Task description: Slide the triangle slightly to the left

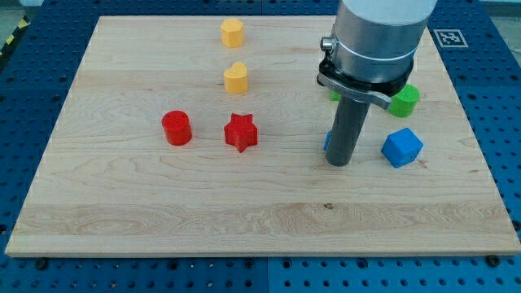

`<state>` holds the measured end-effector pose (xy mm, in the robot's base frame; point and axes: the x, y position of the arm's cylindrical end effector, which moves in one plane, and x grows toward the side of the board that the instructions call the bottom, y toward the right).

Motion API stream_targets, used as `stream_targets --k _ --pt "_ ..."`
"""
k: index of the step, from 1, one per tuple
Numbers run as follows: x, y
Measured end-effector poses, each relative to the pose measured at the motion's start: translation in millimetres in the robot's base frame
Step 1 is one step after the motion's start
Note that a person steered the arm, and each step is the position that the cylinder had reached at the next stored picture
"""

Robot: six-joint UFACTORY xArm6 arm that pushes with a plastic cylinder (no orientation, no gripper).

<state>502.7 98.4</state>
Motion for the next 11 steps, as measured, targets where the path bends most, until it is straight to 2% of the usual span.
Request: stream_targets --k 1,4,6,9,10,11 --pt "0 2" --pt "-3 66" --pt "-25 54" --pt "-46 -9" --pt "-47 -8" --pt "-54 16"
